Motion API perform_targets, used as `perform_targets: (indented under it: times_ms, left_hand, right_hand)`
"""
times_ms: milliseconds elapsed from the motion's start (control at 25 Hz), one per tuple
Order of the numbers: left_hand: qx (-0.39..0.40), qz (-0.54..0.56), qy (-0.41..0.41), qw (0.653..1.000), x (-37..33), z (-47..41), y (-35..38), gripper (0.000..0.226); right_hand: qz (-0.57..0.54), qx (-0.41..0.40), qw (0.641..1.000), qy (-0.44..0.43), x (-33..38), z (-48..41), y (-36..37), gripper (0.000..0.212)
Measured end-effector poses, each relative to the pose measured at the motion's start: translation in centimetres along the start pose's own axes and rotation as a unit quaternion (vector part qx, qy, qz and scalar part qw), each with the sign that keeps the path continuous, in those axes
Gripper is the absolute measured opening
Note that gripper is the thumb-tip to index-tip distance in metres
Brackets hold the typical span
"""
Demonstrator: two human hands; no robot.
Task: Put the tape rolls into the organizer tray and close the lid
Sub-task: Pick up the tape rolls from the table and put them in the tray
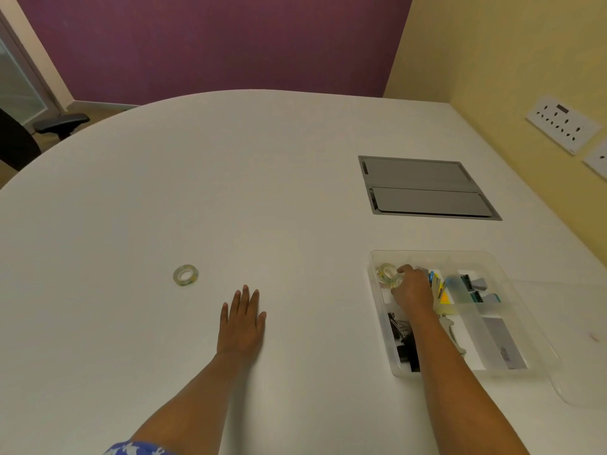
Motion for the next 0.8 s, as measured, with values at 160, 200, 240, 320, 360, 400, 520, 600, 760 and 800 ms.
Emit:
perform_targets:
  times_ms: [160,200,240,320,360,400,520,600,760,800]
  left_hand:
    - [-0.009,0.010,0.004,1.000,0.2,0.0,0.3,0.055]
    - [-0.012,0.013,0.005,1.000,0.2,-0.1,0.3,0.055]
    - [-0.015,0.014,0.006,1.000,0.3,-0.1,0.4,0.055]
    - [-0.020,0.013,0.008,1.000,0.4,-0.1,0.5,0.055]
    - [-0.022,0.013,0.009,1.000,0.5,-0.1,0.6,0.055]
    - [-0.025,0.014,0.010,1.000,0.6,-0.1,0.6,0.055]
    - [-0.034,0.020,0.015,0.999,0.7,-0.2,0.6,0.055]
    - [-0.040,0.020,0.021,0.999,0.7,-0.1,0.6,0.055]
    - [-0.050,0.019,0.034,0.998,1.1,-0.1,0.4,0.054]
    - [-0.053,0.017,0.034,0.998,1.2,-0.1,0.3,0.054]
  right_hand:
    - [0.035,0.009,0.999,0.004,0.1,-0.3,0.5,0.045]
    - [0.040,0.009,0.999,0.004,0.1,-0.3,0.6,0.045]
    - [0.045,0.010,0.999,0.004,0.1,-0.3,0.7,0.045]
    - [0.052,0.006,0.999,0.003,0.3,-0.3,0.7,0.045]
    - [0.048,-0.003,0.999,0.001,0.4,-0.2,0.5,0.044]
    - [0.035,-0.017,0.999,-0.002,0.8,-0.2,0.2,0.043]
    - [-0.022,-0.078,0.996,-0.026,3.1,0.5,-1.0,0.039]
    - [-0.050,-0.110,0.991,-0.059,5.7,1.2,-1.4,0.036]
    - [-0.082,-0.116,0.980,-0.142,11.9,2.6,0.1,0.033]
    - [-0.082,-0.106,0.978,-0.159,13.4,2.9,1.0,0.033]
Point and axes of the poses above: each hand's wrist, its own z-axis away from the middle knuckle, its own y-axis out of the palm, x = y × z, the point moved 10 cm from there along -z, towards the middle knuckle, and after that the axes turned 6 degrees about -z, right-handed, at the moved point
